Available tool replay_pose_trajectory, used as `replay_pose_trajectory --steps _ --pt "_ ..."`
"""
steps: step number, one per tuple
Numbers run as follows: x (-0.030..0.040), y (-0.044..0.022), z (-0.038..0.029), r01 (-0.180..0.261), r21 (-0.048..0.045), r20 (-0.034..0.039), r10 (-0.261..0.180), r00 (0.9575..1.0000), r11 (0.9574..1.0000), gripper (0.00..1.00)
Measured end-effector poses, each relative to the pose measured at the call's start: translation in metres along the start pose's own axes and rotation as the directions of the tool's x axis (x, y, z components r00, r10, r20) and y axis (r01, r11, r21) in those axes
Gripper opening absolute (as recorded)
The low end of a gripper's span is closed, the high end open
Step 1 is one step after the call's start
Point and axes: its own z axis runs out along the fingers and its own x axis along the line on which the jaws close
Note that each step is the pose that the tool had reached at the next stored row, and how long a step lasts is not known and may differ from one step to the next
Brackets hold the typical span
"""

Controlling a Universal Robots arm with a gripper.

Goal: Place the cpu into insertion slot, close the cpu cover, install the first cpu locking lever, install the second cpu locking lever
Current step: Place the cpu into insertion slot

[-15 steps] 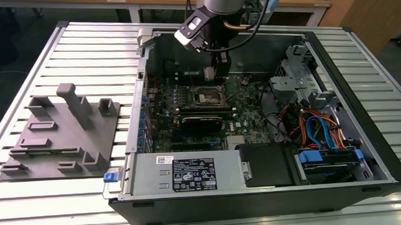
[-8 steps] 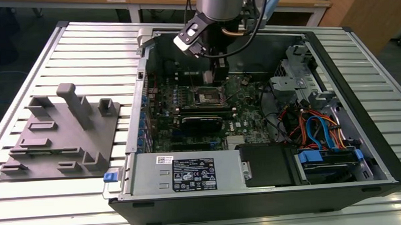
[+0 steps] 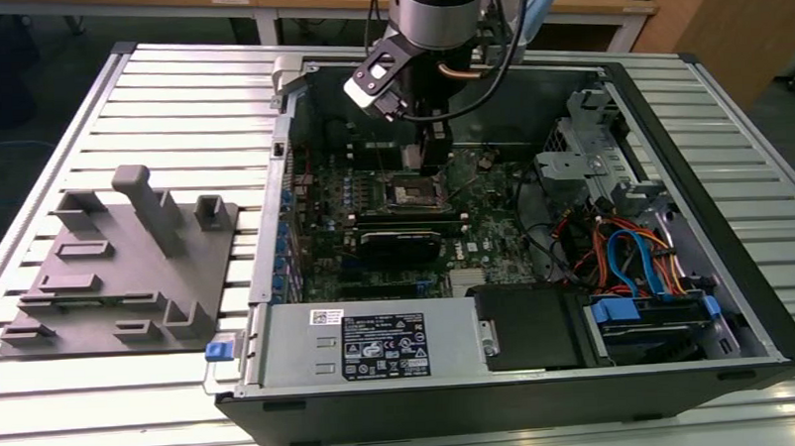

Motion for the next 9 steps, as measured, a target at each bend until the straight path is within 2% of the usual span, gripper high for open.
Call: replay_pose_trajectory --steps 9 --pt "0.0 -0.0001 0.0007 0.0 0.0 0.0002 0.0 1.0 1.0 0.54"
